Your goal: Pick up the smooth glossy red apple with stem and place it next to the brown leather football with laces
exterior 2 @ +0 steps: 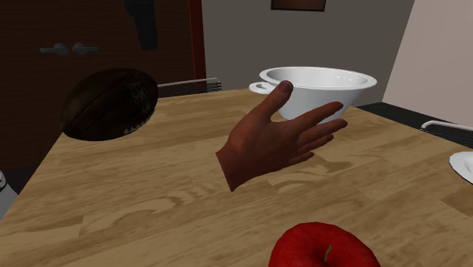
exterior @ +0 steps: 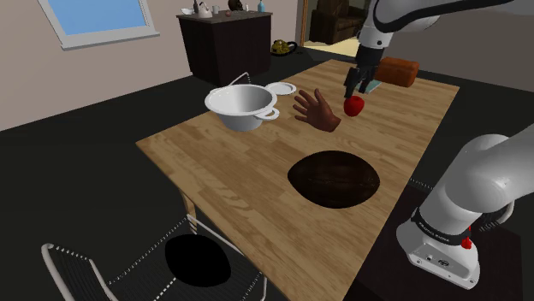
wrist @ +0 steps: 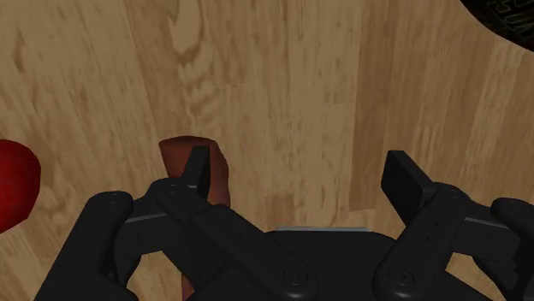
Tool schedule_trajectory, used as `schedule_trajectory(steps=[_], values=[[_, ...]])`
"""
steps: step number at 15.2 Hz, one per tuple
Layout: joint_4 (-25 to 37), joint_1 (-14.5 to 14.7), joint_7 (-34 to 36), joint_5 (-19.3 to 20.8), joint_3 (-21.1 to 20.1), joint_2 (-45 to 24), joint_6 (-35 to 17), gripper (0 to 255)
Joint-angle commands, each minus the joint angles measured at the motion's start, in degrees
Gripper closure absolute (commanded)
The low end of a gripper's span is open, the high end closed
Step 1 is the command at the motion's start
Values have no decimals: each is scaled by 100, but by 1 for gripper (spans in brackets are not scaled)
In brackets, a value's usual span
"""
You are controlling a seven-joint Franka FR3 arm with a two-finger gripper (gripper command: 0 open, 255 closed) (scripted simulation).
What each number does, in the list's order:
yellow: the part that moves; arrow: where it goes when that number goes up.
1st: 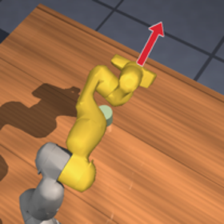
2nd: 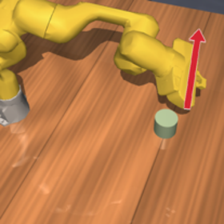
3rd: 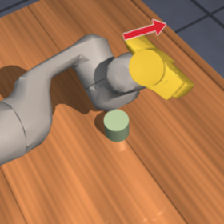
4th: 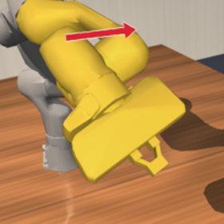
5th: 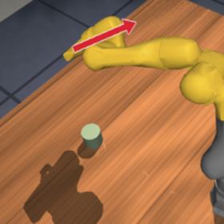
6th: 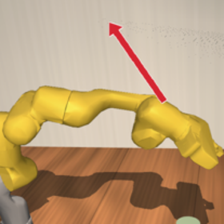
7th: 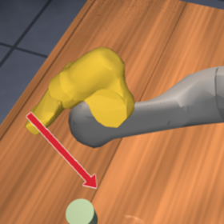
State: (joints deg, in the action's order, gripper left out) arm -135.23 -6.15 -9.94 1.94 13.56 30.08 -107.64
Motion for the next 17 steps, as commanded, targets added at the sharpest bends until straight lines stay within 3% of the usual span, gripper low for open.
schedule_trajectory(steps=[1,9,17], values=[[169,-51,-216,18,205,-304,-150,0],[992,-215,-1199,-212,1042,-1610,-633,0],[2227,-495,-2347,-1039,1695,-3212,-791,0]])
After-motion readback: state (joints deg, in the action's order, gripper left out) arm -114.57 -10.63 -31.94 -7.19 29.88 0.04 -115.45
